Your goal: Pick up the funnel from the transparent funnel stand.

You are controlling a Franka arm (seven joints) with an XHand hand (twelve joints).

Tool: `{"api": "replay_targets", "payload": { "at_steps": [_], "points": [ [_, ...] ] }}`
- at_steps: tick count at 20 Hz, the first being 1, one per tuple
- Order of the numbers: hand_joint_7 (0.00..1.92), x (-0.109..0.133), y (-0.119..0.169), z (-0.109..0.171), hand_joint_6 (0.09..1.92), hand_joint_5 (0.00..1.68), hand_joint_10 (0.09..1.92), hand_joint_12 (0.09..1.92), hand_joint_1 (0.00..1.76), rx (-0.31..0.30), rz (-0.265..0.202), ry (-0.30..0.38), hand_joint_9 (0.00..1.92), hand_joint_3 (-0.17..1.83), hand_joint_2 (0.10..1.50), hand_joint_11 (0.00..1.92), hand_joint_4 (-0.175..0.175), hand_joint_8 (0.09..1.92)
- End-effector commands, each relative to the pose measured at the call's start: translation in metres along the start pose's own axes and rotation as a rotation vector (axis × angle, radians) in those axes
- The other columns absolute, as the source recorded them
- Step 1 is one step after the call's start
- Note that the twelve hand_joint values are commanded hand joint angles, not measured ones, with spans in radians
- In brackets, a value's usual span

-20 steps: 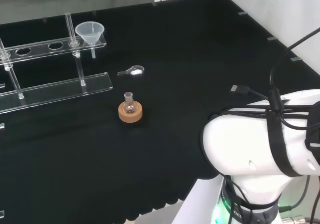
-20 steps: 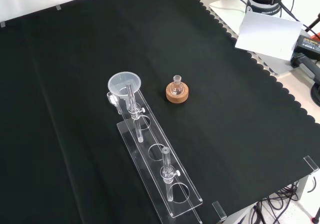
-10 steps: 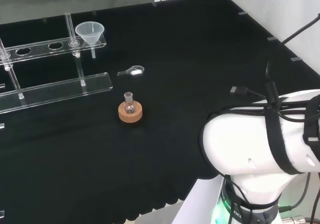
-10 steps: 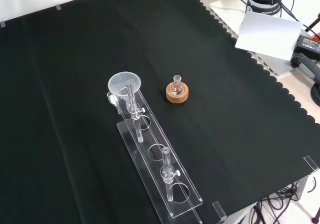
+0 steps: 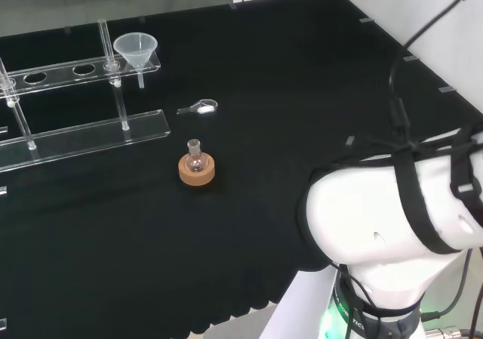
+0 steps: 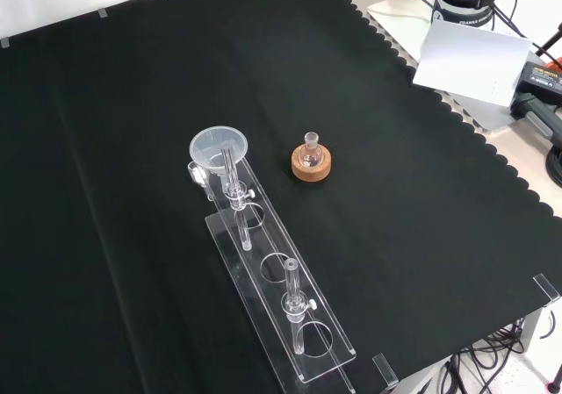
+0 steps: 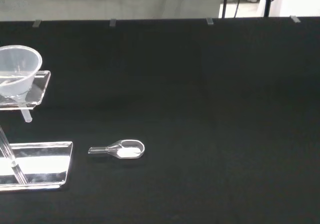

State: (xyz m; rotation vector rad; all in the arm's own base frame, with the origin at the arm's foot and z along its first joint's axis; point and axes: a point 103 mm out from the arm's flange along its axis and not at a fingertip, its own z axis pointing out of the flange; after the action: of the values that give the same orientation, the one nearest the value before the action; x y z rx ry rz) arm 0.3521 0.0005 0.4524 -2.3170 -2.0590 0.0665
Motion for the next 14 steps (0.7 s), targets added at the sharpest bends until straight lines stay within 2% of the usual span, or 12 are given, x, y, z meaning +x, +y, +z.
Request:
{"api": "replay_targets", "payload": {
  "at_steps": [1,3,7,10,14],
  "points": [
    [0.05,0.024,0.067,0.024,0.09,0.14,0.65,1.37,0.07,0.051,-0.036,-0.003,0.19,0.38,1.08,0.02,0.03,0.33],
    [0.1,0.036,0.086,0.032,0.09,0.14,0.66,1.39,0.14,0.059,-0.058,-0.015,0.21,0.36,1.05,0.02,0.029,0.39],
    [0.1,0.063,0.113,0.049,0.09,0.16,0.68,1.44,0.25,0.116,-0.095,-0.04,0.23,0.32,0.99,0.06,0.03,0.5],
    [0.09,0.081,0.119,0.063,0.09,0.17,0.69,1.45,0.28,0.137,-0.111,-0.078,0.22,0.31,0.97,0.06,0.029,0.52],
    [0.07,0.105,0.117,0.08,0.09,0.17,0.69,1.46,0.32,0.174,-0.132,-0.076,0.21,0.31,0.95,0.06,0.028,0.54]
  ]
}}
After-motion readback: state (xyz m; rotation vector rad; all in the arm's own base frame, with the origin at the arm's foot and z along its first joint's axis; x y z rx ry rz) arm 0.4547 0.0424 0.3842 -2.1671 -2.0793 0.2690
